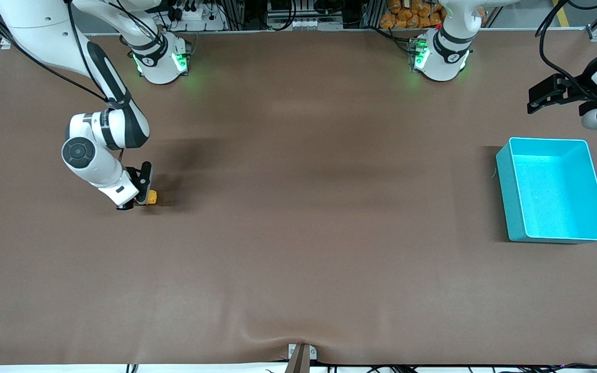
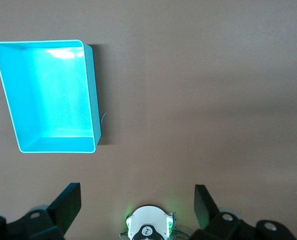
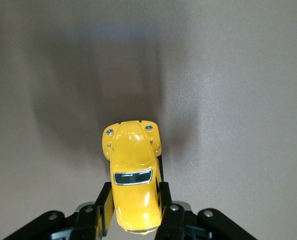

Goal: Wind and store yellow beetle car
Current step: 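Press the car down and drag it backward with the right gripper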

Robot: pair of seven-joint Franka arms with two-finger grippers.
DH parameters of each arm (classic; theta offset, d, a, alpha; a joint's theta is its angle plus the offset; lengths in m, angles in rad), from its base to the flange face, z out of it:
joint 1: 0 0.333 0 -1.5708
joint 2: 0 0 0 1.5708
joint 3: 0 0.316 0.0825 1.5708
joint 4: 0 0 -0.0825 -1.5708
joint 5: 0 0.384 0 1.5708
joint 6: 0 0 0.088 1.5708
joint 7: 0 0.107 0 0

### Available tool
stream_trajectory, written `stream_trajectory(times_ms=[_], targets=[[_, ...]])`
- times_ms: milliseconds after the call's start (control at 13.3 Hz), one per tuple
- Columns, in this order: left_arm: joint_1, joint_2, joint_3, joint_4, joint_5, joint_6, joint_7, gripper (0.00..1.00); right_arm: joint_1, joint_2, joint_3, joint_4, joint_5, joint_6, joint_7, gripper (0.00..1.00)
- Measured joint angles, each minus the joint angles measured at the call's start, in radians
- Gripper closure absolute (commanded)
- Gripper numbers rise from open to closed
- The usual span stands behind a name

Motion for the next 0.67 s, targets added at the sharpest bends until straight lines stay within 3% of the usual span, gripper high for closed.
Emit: stream_trajectory(times_ms=[675], targets=[[0.000,0.003,0.000,-0.001,0.000,0.000,0.000,0.00,-0.017,0.002,-0.003,0.001,0.000,0.003,-0.027,0.69]])
